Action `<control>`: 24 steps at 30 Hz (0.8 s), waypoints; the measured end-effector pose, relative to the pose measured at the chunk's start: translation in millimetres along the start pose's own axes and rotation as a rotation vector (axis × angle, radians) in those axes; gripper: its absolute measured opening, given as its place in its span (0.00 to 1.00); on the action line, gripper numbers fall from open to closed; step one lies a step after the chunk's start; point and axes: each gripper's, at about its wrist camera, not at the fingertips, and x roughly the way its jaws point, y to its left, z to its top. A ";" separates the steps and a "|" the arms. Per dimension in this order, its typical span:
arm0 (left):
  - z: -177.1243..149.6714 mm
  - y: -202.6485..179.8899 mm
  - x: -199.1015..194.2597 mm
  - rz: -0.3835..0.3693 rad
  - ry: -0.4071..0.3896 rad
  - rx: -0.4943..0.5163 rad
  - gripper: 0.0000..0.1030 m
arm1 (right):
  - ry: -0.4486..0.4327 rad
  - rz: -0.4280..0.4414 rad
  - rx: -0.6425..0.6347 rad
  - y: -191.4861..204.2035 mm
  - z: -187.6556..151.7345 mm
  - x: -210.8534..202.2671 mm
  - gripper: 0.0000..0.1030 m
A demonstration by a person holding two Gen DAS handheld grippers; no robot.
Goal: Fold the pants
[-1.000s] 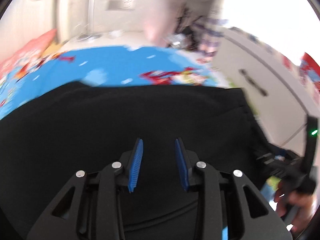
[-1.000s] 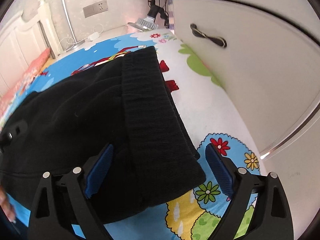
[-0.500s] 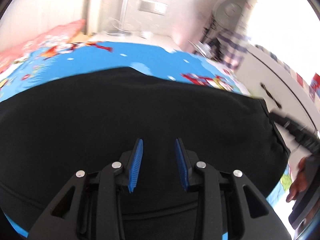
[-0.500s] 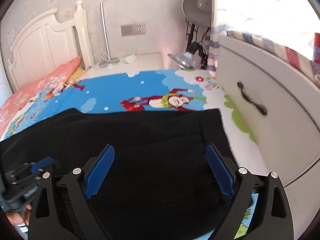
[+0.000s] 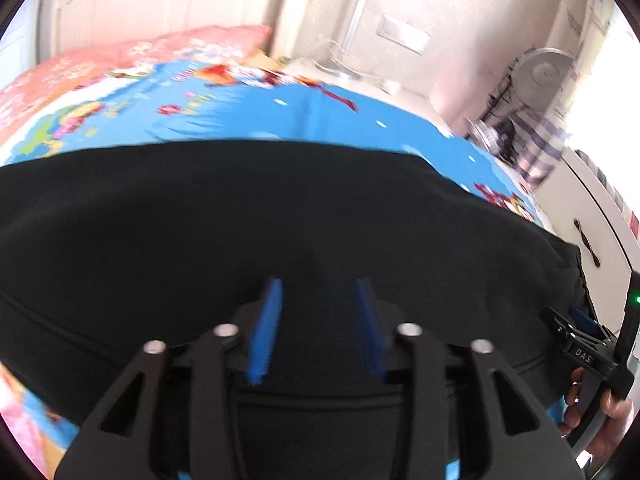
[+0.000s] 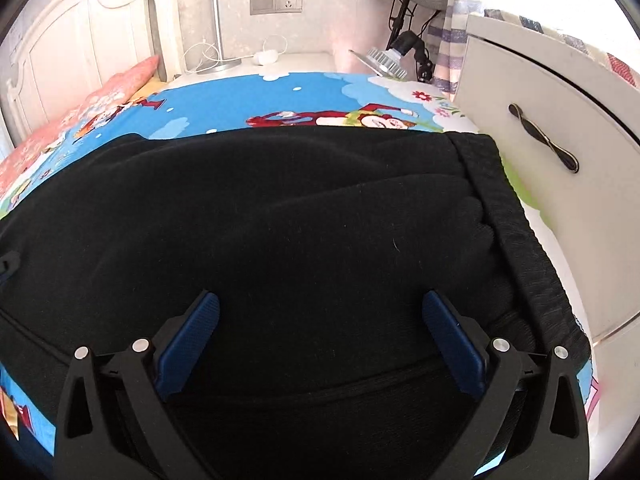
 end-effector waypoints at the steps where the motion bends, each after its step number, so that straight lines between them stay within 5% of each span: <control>1: 2.5 11.7 -6.0 0.014 -0.012 -0.016 0.45 | 0.001 0.002 -0.003 0.2 -0.5 -0.1 0.95; 13: 20.0 270.4 -130.0 0.235 -0.229 -0.579 0.43 | 0.004 0.011 0.001 -0.7 -1.2 1.7 0.96; 17: 26.8 281.1 -146.0 0.256 -0.237 -0.485 0.43 | -0.002 0.002 0.004 0.6 -2.0 1.8 0.96; 24: 30.6 224.8 -86.8 0.188 -0.094 -0.303 0.43 | 0.000 0.005 0.001 -0.7 -1.9 1.8 0.96</control>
